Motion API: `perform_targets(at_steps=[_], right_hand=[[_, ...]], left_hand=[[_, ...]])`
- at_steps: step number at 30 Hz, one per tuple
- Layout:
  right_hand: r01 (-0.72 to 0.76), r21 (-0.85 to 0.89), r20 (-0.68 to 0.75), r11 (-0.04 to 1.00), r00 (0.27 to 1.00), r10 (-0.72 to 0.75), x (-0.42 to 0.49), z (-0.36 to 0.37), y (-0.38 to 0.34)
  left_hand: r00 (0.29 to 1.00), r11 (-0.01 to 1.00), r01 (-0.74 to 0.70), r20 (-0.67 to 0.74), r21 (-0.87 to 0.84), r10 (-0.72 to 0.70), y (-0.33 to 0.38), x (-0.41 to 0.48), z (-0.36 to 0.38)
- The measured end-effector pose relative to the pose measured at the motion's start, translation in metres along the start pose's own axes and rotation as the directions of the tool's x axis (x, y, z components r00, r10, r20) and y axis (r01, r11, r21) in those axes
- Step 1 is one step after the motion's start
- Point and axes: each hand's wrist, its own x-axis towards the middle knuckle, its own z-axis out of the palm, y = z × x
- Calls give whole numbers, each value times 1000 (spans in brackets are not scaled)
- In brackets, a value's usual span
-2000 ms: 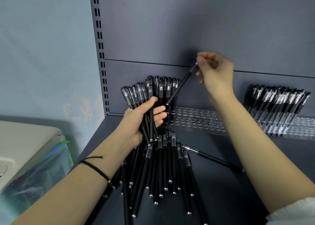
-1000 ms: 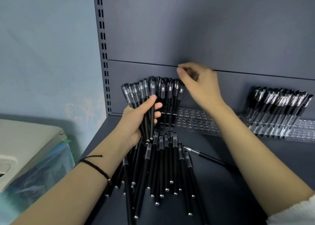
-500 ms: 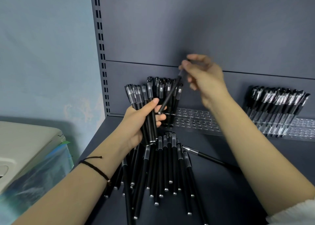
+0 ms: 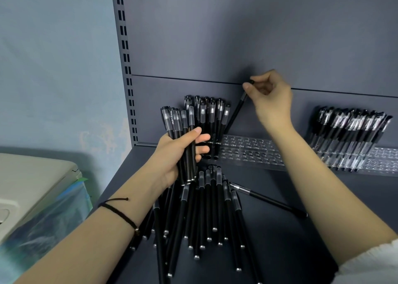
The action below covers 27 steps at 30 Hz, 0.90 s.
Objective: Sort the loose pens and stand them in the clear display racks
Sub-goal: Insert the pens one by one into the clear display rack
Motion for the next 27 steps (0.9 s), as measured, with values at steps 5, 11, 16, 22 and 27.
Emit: perform_targets(at_steps=[5,11,16,22,27], right_hand=[[-11,-61,72,998,997,15,-5,5,4],[12,16,-35,1000,999,-12,-3,3,-4],[11,-8,24,1000,1000,-11,-6,7,-3],[-55,-230,239,972,965,111,-16,14,14],[-81,-166,121,983,987,101,-12,11,-5]], left_hand=[[1000,1000,-9,11,11,9,1,-1,1],[1000,1000,-6,7,-18,6,2,-1,0],[1000,1000,-5,8,-24,5,2,-1,0],[1000,1000,10,16,-14,-10,2,-2,0],[999,1000,11,42,-17,-10,1,-3,1]])
